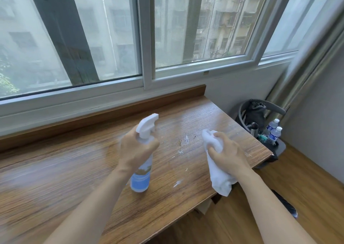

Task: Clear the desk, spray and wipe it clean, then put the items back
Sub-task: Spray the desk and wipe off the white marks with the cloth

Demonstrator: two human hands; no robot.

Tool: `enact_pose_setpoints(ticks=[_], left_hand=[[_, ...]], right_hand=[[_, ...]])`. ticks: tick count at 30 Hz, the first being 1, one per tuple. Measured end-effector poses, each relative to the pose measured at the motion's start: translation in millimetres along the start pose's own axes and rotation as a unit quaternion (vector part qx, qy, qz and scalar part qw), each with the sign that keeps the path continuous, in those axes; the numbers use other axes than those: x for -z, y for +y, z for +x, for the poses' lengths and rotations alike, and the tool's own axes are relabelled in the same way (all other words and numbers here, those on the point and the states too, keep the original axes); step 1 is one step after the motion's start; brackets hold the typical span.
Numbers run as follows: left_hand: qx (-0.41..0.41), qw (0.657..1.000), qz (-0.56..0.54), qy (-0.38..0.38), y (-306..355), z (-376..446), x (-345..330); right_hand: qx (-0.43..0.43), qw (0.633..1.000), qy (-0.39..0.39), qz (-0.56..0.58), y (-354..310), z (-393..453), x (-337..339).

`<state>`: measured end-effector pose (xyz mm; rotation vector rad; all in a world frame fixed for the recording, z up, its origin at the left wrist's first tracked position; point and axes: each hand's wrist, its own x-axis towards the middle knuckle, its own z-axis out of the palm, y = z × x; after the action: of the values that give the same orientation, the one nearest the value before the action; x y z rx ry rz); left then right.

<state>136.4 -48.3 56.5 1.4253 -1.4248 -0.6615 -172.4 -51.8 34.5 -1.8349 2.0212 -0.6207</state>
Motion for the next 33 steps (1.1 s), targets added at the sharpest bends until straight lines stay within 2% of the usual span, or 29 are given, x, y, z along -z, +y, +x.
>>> enact_pose_setpoints(ticks=[4,7,10,17,20,23,27,31,33], left_hand=[[-0.015,0.995,-0.017,0.095,-4,7,-10],[-0.026,0.991,-0.011,0.133,-9,16,-17],[-0.017,0.985,-0.014,0.169,-12,25,-25],[0.000,0.980,-0.010,0.198,-12,36,-39],[0.006,0.978,0.000,0.207,-15,35,-41],[0.012,0.972,0.001,0.233,-19,35,-43],[0.020,0.965,0.000,0.260,-22,35,-46],[0.013,0.968,0.002,0.252,-21,34,-48],[0.011,0.970,0.006,0.244,-22,32,-49]], right_hand=[[0.048,0.999,-0.022,-0.005,-10,27,3],[0.080,0.996,-0.042,0.005,-9,72,-2],[0.112,0.991,-0.063,-0.046,-10,125,-15],[0.213,0.940,-0.141,-0.225,-15,195,-73],[0.251,0.928,-0.112,-0.250,-4,195,-89],[0.221,0.943,-0.088,-0.234,-3,198,-95],[0.185,0.946,-0.101,-0.248,-15,206,-104],[0.109,0.963,-0.104,-0.222,-28,192,-111],[0.108,0.967,-0.111,-0.201,-34,173,-113]])
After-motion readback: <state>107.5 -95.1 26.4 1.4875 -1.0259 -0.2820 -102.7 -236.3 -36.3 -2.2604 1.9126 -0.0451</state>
